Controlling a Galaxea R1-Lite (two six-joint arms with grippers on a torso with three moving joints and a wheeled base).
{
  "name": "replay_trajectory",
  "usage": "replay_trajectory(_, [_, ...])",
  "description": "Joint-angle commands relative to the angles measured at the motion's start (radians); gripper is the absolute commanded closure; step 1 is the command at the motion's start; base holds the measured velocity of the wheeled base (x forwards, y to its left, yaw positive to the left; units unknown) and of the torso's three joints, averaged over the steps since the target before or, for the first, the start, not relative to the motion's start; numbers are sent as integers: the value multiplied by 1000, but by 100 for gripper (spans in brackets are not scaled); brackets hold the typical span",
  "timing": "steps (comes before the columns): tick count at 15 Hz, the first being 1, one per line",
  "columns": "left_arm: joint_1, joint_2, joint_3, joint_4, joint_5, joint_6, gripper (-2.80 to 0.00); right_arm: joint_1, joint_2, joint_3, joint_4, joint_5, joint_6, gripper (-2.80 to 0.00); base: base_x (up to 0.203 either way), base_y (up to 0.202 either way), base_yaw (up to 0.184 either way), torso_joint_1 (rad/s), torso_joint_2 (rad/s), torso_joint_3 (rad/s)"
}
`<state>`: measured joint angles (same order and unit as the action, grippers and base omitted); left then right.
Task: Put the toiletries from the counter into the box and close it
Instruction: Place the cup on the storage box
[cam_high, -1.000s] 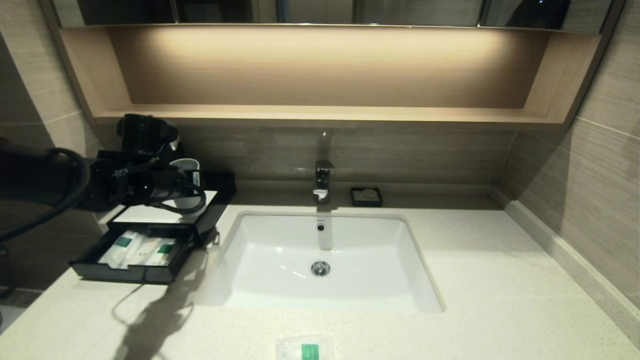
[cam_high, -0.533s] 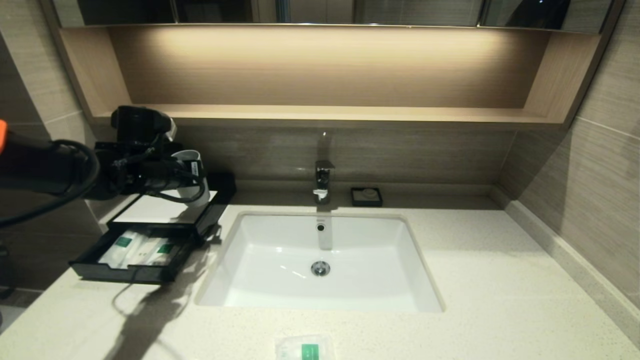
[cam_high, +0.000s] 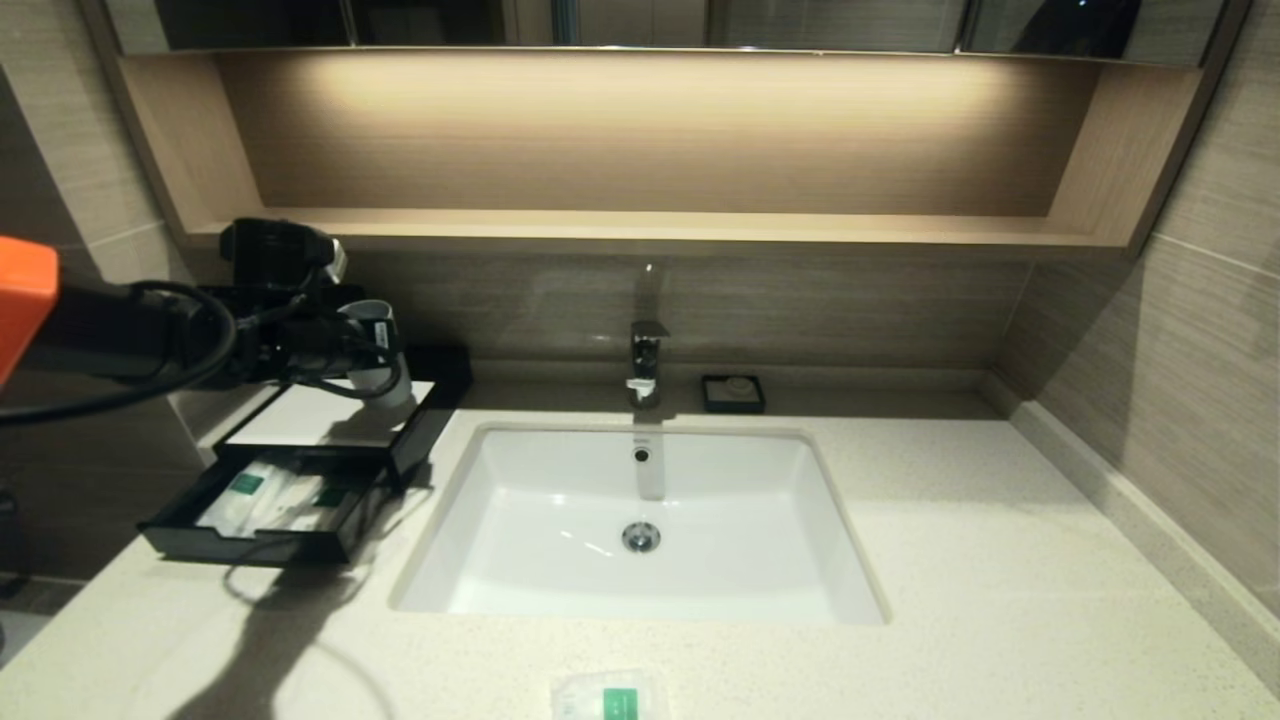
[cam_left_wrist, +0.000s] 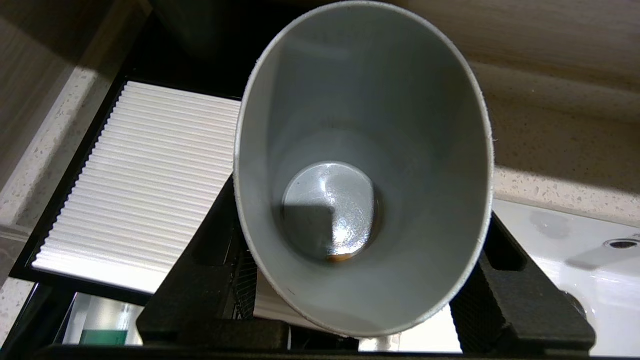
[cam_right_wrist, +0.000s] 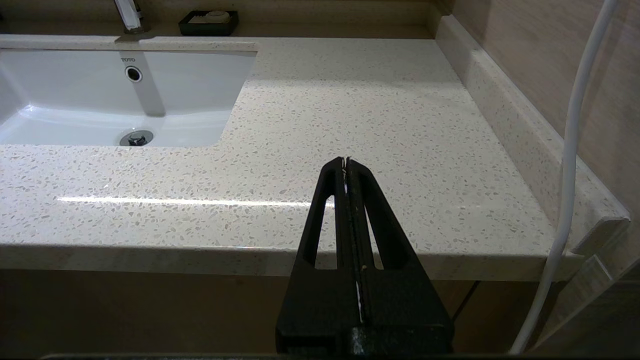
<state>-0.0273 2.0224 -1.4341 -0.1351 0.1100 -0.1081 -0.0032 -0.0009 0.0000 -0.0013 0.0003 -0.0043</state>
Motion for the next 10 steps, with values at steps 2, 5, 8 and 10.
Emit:
replay_trajectory(2, [1, 48, -50, -3, 0, -1, 0, 0, 1, 2, 0, 1, 0, 0, 0, 0, 0, 0, 0, 0])
replay_trajectory(5, [4, 62, -103, -2, 0, -1, 0, 0, 1, 2, 0, 0, 0, 0, 0, 0, 0, 0, 0, 0])
replay_trajectory(8, [6, 92, -135, -1, -1, -1, 0, 0, -1, 2, 0, 1, 0, 0, 0, 0, 0, 0, 0, 0])
replay_trajectory(10, [6, 117, -166, -1, 0, 3, 0, 0, 1, 2, 0, 1, 0, 0, 0, 0, 0, 0, 0, 0])
